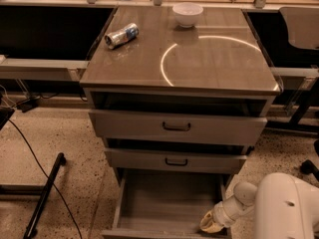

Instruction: Open bottom drawer

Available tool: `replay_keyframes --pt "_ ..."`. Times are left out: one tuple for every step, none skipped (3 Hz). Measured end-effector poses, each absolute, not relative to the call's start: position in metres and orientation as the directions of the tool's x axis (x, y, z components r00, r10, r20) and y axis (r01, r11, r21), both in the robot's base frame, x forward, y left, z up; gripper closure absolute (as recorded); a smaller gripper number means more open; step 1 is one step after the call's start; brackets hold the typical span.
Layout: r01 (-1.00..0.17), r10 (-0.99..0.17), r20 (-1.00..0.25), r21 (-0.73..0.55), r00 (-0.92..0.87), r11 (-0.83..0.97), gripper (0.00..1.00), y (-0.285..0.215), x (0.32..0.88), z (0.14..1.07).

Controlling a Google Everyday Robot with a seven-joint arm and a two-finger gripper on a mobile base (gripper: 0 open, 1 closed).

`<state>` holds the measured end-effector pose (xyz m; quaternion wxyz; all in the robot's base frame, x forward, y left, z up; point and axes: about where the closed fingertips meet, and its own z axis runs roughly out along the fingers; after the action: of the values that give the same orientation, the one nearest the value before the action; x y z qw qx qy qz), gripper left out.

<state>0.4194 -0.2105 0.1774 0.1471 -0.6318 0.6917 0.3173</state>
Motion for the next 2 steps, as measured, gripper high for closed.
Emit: replay_keyframes --pt "-0.984 -0.691 -0.703 0.166 -0.169 0.071 1.0 -0.223 0.428 0.216" --pt "-0.984 -0.601 -0.782 0.097 -0.167 0.147 0.81 -0.235 0.436 0.261"
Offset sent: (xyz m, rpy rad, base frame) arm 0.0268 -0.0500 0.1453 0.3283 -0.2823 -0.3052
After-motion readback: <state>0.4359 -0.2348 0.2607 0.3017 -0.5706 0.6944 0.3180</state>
